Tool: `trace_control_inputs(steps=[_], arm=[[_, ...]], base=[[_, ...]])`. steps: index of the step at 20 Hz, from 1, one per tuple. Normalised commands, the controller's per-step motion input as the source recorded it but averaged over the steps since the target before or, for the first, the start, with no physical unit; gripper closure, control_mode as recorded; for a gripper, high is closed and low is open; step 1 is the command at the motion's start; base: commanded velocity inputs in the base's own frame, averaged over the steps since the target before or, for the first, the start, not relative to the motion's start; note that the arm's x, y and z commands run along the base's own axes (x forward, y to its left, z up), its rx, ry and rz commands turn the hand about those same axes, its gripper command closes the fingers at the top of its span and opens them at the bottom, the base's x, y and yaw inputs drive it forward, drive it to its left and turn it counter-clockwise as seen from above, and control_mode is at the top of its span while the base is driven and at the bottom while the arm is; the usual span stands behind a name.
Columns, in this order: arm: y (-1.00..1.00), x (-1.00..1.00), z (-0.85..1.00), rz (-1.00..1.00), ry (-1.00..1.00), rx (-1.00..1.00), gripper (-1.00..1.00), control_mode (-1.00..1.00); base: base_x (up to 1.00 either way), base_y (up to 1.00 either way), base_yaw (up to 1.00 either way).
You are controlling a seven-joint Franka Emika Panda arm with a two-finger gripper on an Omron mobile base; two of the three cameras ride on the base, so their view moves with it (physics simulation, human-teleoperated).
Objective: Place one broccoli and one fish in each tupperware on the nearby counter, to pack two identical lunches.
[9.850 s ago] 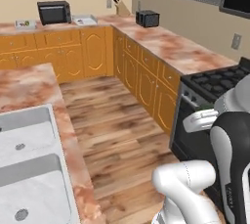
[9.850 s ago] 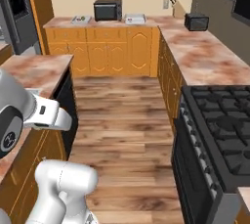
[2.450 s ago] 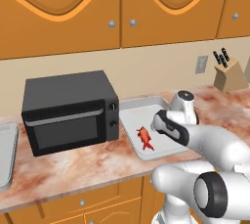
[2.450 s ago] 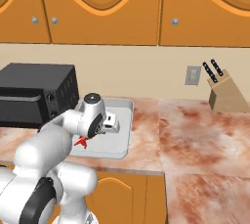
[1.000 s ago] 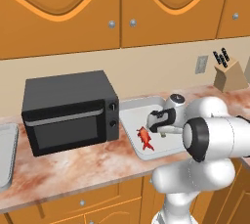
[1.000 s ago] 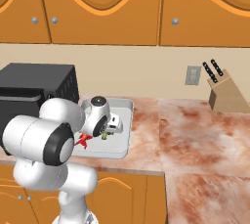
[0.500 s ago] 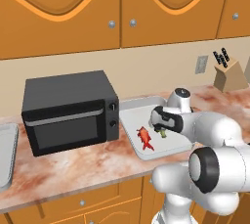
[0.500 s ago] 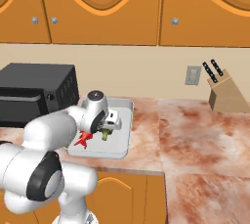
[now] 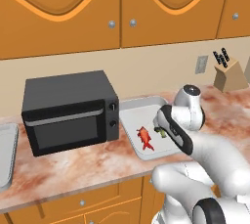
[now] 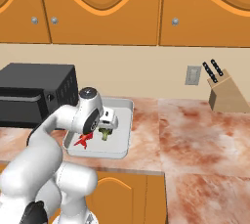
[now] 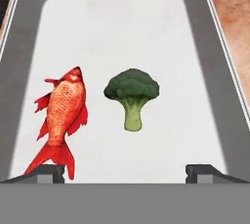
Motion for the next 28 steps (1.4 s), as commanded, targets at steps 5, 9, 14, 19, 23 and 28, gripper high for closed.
trace_control_inputs(steps=[5,9,14,19,23,28], arm=[[0.0,-0.49,0.4,0.0,-0.07,0.0,-1.0,-1.0],[-0.03,-0.44,0.33,0.0,-0.07,0.0,-1.0,-1.0],[-0.03,-0.15,0.09,0.0,-0.05,0.0,-1.0,-1.0],[-0.11,-0.31,0.23,0.0,-0.17,0.0,-1.0,-1.0],[-0.31,-0.38,0.14,0.0,-0.16,0.0,-1.0,-1.0],[-0.35,-0.4,0.04,0.0,-0.17,0.0,-1.0,-1.0]], base=[[0.0,0.0,0.0],[0.0,0.0,0.0],[0.0,0.0,0.0],[0.0,0.0,0.0],[0.0,0.0,0.0],[0.0,0.0,0.0]])
